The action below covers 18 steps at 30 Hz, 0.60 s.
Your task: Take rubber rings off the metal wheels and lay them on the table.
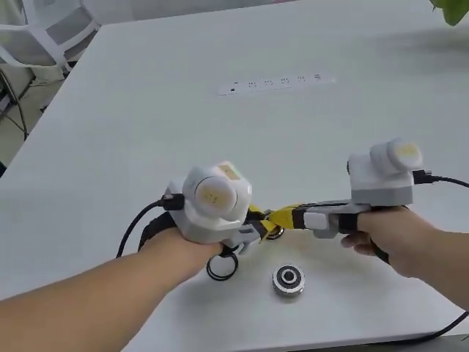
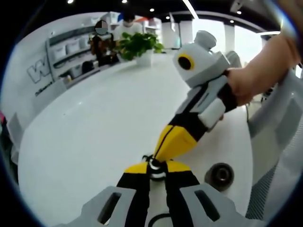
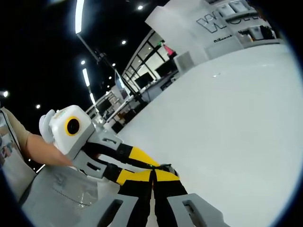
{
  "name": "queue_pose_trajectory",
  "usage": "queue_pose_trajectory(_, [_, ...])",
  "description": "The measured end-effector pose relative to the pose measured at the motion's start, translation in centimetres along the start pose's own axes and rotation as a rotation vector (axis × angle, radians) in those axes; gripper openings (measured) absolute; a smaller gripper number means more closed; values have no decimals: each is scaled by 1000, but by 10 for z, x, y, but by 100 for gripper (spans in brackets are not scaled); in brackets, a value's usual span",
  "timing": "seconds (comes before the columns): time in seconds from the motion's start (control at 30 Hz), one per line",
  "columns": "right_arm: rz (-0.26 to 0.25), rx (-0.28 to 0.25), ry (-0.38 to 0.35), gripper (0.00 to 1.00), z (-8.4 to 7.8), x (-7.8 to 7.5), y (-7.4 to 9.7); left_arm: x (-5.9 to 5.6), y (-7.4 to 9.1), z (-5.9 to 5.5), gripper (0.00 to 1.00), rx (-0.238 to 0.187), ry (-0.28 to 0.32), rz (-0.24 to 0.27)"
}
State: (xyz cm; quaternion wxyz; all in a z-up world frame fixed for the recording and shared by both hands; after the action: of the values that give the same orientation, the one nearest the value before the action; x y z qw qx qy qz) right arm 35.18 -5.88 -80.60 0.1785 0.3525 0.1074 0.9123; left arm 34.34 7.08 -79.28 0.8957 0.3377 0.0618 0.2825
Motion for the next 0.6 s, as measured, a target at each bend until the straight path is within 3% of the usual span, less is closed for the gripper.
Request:
queue_pose_trajectory(0.33, [31,-20,-38,0,-3,0,6,0,0,0,12,-6,-7,-2])
queue_pose_trajectory(0.43, [77,-41,-50,0,-1,5,8,0,0,0,12,-9,-6,-5])
queue_pose_trajectory(0.6, [71,-36,-54,0,-1,5,8,0,0,-1,12,-13,-6,-6])
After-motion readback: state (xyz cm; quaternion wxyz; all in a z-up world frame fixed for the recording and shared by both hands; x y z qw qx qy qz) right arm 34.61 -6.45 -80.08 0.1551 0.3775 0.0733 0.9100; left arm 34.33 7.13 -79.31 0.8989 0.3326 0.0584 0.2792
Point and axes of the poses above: the centre of the closed fingertips' face, and the gripper's own axes: y roughly backward along the fingers, x roughly to its left, z roughly out of its top, the point moved 9 cm from there along y, roughly backward along the fingers, and after that the axes turned 1 degree about x, right-handed, at the moved point
